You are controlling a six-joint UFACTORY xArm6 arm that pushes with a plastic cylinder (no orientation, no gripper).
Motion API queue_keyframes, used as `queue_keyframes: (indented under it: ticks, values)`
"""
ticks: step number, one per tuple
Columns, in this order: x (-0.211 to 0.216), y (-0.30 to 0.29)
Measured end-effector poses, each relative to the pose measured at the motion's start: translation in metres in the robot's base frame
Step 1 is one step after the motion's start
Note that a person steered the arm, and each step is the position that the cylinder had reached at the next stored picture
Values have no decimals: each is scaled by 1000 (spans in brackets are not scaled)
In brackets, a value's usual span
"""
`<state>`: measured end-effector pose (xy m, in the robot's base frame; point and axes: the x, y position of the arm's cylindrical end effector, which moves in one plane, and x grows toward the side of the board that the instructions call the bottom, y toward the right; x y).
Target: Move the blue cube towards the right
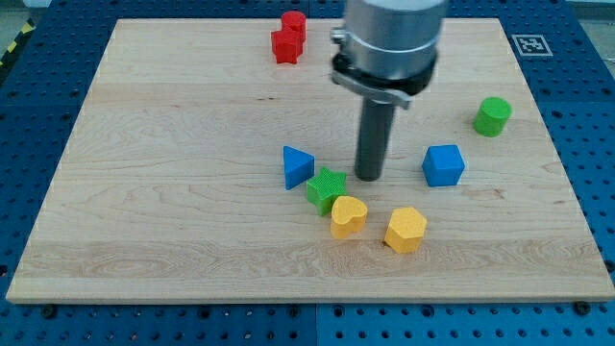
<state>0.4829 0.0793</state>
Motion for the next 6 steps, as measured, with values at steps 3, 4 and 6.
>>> queue_keyframes:
  ticks: [3, 4, 6]
  values:
    - [0, 104]
    - [1, 111]
    - [33, 150]
